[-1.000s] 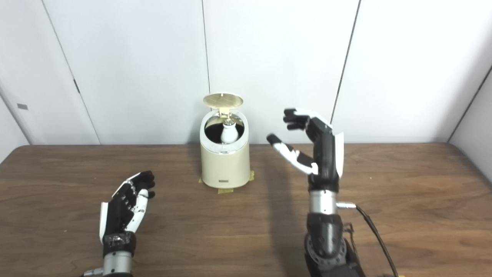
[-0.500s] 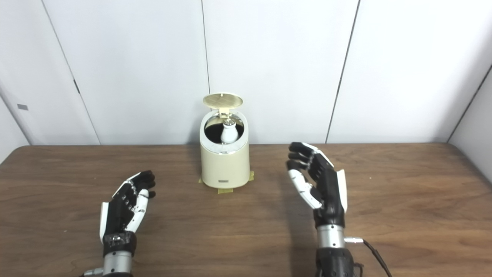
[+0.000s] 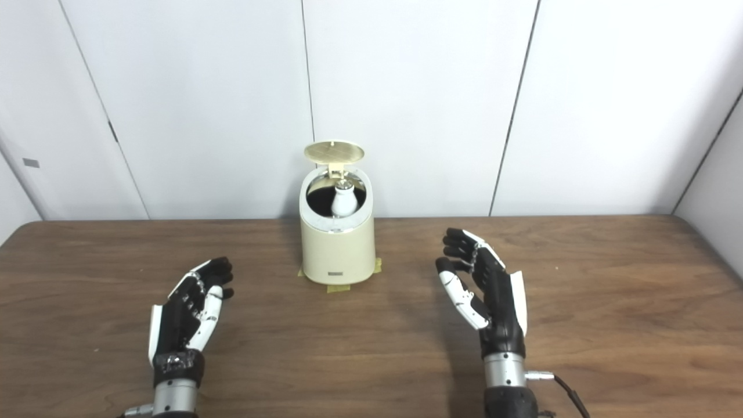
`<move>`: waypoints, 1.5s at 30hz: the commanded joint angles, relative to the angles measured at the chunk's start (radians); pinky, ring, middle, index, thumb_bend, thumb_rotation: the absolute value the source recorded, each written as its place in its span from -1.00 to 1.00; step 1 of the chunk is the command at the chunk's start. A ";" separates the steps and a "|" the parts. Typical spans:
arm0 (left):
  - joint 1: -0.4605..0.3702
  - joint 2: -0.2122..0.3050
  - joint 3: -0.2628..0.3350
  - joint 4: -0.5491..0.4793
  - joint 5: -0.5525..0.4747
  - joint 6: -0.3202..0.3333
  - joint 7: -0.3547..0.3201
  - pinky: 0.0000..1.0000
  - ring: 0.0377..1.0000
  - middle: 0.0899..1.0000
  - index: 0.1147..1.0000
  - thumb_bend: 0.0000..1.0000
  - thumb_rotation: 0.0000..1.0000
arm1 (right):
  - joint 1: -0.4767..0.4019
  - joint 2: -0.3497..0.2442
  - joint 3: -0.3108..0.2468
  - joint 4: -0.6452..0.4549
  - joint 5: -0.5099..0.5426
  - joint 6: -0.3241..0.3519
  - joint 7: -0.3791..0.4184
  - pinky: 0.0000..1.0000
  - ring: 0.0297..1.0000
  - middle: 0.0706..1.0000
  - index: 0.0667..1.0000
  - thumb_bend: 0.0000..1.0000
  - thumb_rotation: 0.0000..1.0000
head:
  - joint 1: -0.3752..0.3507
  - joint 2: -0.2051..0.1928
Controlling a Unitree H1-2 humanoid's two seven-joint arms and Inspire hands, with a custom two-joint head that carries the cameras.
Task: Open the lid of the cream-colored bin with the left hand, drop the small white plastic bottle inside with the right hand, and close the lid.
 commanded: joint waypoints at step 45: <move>-0.640 0.177 -0.268 -0.311 0.584 0.611 -0.381 0.98 0.99 0.90 0.81 0.79 0.96 | -0.031 0.036 -0.013 -0.024 -0.020 -0.020 0.040 0.30 0.42 0.43 0.45 -0.35 0.11 | -0.012 0.001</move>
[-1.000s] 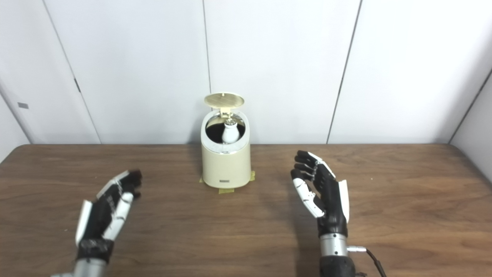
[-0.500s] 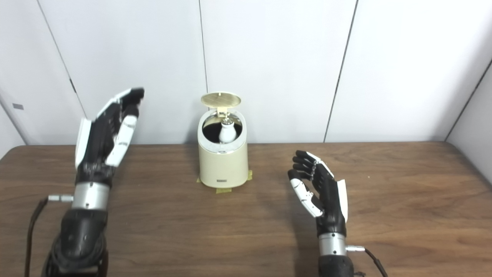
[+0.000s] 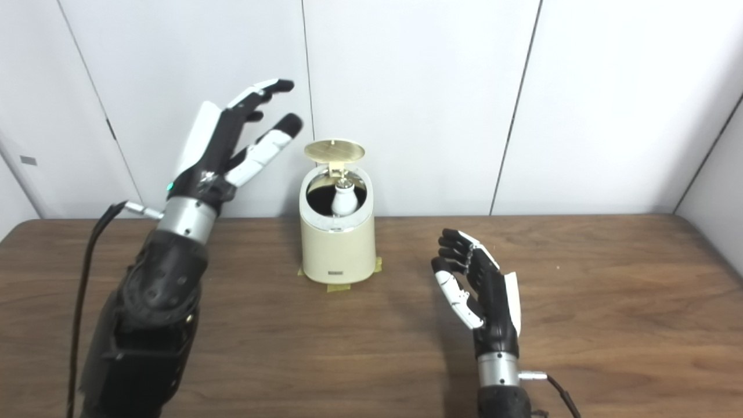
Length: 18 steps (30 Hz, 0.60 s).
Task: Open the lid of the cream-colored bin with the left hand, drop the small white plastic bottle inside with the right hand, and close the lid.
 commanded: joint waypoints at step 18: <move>-0.201 -0.029 -0.112 0.245 0.326 0.002 -0.096 1.00 1.00 0.76 0.74 0.89 0.86 | -0.021 0.013 0.019 -0.009 0.001 -0.035 0.030 0.29 0.40 0.38 0.38 -0.47 -0.12 | 0.010 -0.011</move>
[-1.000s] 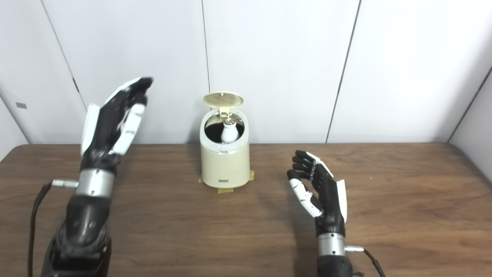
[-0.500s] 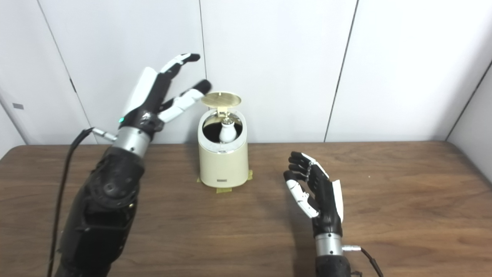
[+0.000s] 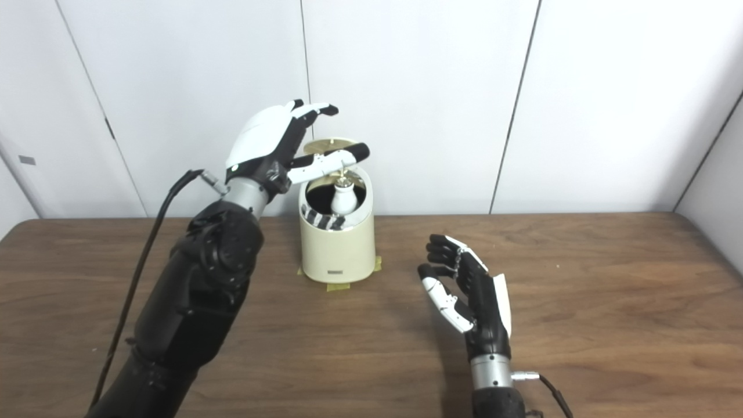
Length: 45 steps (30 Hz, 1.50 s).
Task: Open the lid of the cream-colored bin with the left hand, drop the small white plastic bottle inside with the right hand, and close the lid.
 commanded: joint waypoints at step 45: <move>0.081 -0.016 -0.085 -0.001 0.173 -0.016 -0.050 1.00 0.80 0.53 0.52 0.95 0.74 | -0.040 0.024 0.005 0.010 0.000 -0.053 -0.011 0.30 0.40 0.40 0.40 -0.41 -0.14 | -0.018 -0.018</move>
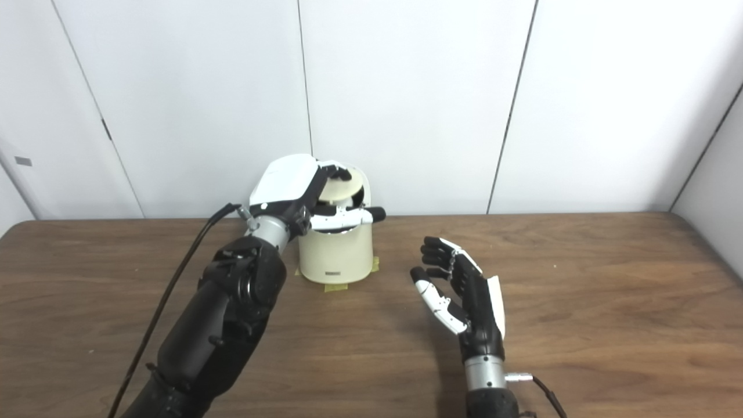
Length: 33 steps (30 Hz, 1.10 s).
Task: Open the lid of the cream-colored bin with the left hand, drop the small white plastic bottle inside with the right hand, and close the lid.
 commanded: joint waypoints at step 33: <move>0.056 0.037 -0.063 0.033 0.069 -0.050 0.039 1.00 0.80 0.53 0.51 0.81 0.70 | -0.036 0.019 0.004 -0.039 -0.044 -0.021 -0.028 0.25 0.36 0.37 0.38 -0.35 -0.08 | -0.024 0.020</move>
